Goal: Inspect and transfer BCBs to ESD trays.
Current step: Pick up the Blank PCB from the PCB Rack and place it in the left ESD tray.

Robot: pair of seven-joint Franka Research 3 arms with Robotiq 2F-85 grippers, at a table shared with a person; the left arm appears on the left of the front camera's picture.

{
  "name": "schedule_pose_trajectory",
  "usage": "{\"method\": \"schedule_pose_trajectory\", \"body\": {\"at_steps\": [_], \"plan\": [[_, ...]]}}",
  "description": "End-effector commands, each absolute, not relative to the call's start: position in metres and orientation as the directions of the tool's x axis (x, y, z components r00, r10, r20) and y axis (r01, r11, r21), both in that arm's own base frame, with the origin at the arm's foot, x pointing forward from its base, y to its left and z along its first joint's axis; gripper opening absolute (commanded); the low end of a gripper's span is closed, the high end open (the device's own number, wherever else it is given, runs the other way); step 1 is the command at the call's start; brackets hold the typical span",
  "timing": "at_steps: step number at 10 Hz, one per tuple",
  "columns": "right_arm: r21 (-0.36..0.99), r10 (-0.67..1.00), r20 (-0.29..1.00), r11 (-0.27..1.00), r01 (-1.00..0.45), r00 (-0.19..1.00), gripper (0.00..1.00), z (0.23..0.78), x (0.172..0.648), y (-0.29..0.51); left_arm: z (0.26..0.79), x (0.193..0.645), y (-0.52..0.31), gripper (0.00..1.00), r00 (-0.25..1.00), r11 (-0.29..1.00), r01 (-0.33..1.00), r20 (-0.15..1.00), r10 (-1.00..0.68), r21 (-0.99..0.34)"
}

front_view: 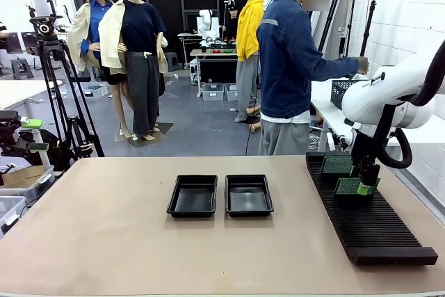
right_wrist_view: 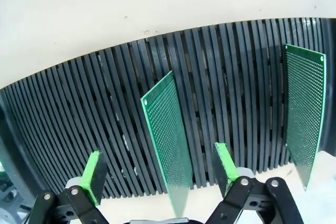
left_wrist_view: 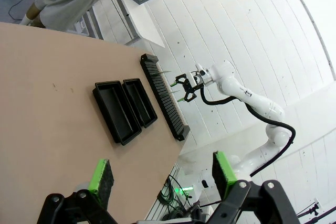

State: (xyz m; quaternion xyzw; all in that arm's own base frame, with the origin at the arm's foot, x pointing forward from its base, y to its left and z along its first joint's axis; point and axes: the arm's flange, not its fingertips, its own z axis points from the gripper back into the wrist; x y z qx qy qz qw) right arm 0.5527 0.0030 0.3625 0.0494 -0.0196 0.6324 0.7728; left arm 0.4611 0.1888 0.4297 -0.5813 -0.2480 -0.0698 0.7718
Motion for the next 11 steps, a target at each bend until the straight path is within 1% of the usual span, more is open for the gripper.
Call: {"method": "schedule_pose_trajectory", "body": {"at_steps": [1,3,11], "plan": [[0.033,0.973,0.072,0.219,-0.975,0.221,1.0,0.3632,0.5558,0.005,0.4314,0.4607,0.1894,1.0,0.866,0.318,0.396,0.465,0.183,-0.862],[0.02,0.973,0.073,0.217,-0.976,0.218,0.83,0.3656,0.5555,0.0043,0.4314,0.4607,0.1894,1.0,0.866,0.318,0.396,0.465,0.183,-0.862],[0.007,0.978,0.071,0.194,-0.981,0.194,0.06,0.3667,0.5544,0.005,0.4314,0.4607,0.1894,1.0,0.866,0.318,0.396,0.465,0.183,-0.862]]}}
